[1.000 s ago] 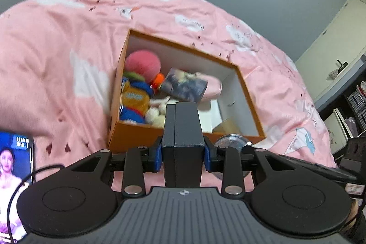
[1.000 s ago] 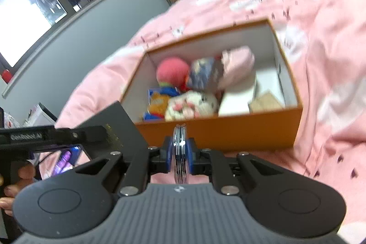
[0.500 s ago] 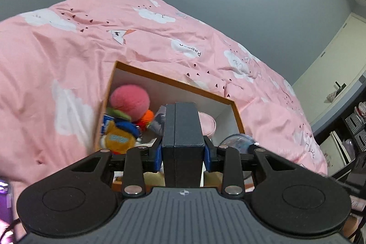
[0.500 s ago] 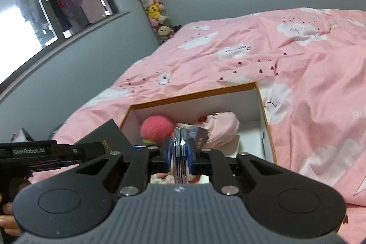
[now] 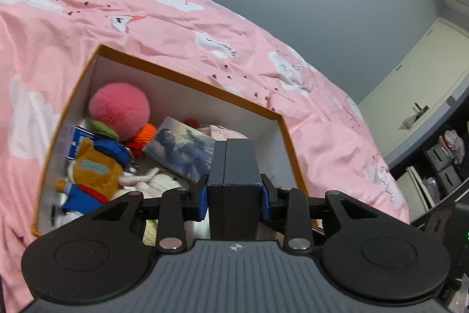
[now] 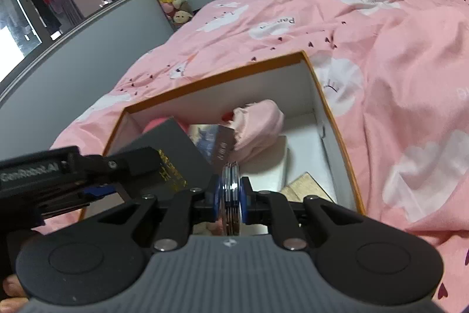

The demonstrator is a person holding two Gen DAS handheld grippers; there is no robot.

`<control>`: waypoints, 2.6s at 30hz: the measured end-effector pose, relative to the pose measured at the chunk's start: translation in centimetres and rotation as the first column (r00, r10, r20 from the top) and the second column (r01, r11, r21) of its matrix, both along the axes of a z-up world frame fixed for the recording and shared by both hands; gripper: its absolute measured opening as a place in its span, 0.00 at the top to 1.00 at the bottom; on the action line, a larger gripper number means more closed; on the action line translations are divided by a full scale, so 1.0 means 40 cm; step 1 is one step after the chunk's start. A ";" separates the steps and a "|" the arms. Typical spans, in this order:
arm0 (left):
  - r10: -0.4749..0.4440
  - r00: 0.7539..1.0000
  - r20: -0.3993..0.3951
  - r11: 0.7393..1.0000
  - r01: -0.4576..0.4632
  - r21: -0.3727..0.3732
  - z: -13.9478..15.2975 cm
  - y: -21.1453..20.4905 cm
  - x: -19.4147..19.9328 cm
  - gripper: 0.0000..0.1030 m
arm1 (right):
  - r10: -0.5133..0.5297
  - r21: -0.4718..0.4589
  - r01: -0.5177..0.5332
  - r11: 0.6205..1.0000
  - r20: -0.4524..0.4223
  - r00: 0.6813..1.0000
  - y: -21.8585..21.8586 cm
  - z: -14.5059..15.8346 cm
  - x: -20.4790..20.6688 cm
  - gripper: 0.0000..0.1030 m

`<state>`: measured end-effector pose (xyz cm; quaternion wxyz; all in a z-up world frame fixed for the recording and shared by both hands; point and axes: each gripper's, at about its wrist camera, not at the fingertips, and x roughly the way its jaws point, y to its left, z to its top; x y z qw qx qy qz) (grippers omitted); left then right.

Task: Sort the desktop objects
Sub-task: 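Lower the black box and compact into the orange box and open both tools, then withdraw both tools toward the pink card wallet and white Vaseline packet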

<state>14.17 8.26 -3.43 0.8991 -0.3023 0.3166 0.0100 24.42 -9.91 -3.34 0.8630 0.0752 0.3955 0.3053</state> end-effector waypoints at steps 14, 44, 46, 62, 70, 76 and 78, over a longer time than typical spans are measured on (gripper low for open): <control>-0.056 0.998 0.010 0.979 0.053 0.197 0.005 -0.059 0.016 0.63 | -0.049 0.006 0.049 0.999 0.007 0.999 -0.036 0.004 -0.002 0.85; 0.009 0.996 -0.090 0.995 0.000 0.097 -0.066 -0.015 0.007 0.48 | -0.009 -0.044 0.009 0.999 -0.005 1.000 -0.002 -0.024 -0.009 0.85; 0.019 0.996 -0.085 0.991 -0.007 0.133 -0.058 -0.023 -0.001 0.47 | -0.006 -0.042 0.006 0.999 0.002 1.000 -0.003 -0.021 -0.013 0.84; 0.041 0.999 -0.023 0.972 -0.035 0.231 0.025 -0.049 -0.102 0.43 | -0.037 -0.071 0.050 0.996 0.175 0.984 -0.037 0.050 -0.098 0.61; -0.017 0.995 -0.099 0.975 0.038 0.218 0.033 -0.057 -0.146 0.43 | -0.015 -0.047 0.024 0.999 0.185 0.983 -0.067 0.083 -0.164 0.48; -0.057 0.985 -0.160 0.977 0.088 0.196 0.013 -0.059 -0.185 0.43 | 0.005 -0.035 -0.002 0.999 0.083 0.997 -0.088 0.063 -0.194 0.48; -0.074 0.980 -0.185 0.978 0.108 0.179 0.001 -0.057 -0.194 0.43 | 0.004 -0.046 -0.001 0.999 0.047 0.999 -0.092 0.046 -0.199 0.49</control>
